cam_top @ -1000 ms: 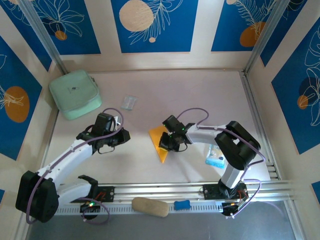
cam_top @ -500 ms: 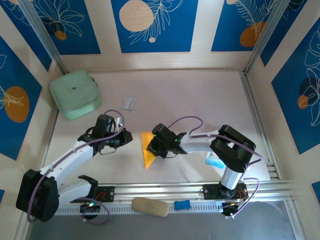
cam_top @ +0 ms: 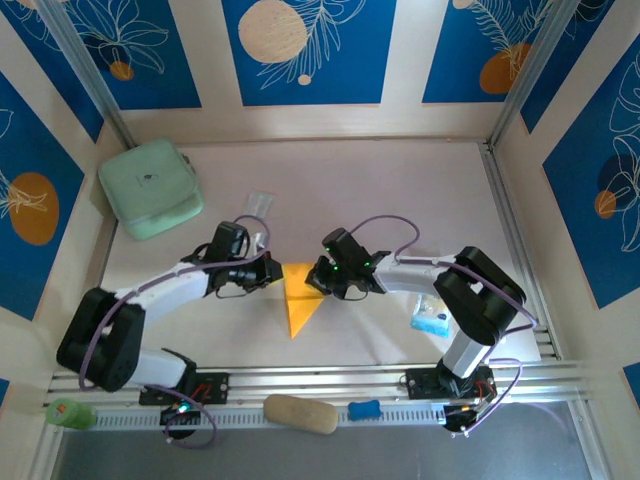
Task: Fold a paper plane with a square sheet of paper (pick it up from the middle)
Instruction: Fold the wing for the fifth time at the center of the table.
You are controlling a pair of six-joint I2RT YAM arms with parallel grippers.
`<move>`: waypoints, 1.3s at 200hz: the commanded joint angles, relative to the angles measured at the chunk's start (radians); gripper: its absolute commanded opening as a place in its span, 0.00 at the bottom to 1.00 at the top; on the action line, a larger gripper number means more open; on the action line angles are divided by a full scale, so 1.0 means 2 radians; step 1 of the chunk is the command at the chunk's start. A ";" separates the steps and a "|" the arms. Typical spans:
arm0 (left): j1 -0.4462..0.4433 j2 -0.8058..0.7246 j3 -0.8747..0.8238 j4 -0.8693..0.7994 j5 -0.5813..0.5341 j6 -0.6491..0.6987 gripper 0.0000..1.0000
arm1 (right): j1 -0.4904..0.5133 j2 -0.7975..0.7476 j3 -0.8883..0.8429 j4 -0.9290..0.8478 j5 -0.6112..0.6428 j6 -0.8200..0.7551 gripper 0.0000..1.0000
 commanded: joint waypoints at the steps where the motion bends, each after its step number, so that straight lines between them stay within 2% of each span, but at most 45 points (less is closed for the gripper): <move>1: -0.013 0.035 0.046 0.008 0.022 0.009 0.00 | -0.014 -0.018 -0.010 -0.031 -0.018 -0.035 0.10; 61: -0.017 0.128 0.094 -0.041 -0.015 0.025 0.00 | -0.040 -0.034 -0.015 -0.050 -0.027 -0.079 0.17; 126: -0.013 0.171 0.040 0.014 -0.019 0.004 0.00 | -0.057 -0.025 -0.016 -0.061 -0.060 -0.106 0.35; 172: 0.001 0.182 -0.013 0.089 0.007 -0.029 0.00 | -0.055 0.006 0.012 -0.089 -0.086 -0.116 0.37; 231: 0.003 0.173 -0.028 0.099 0.012 -0.026 0.00 | -0.042 0.031 0.027 -0.106 -0.099 -0.114 0.37; 260: 0.004 0.164 -0.026 0.094 0.011 -0.022 0.00 | -0.026 0.026 0.030 -0.127 -0.083 -0.106 0.37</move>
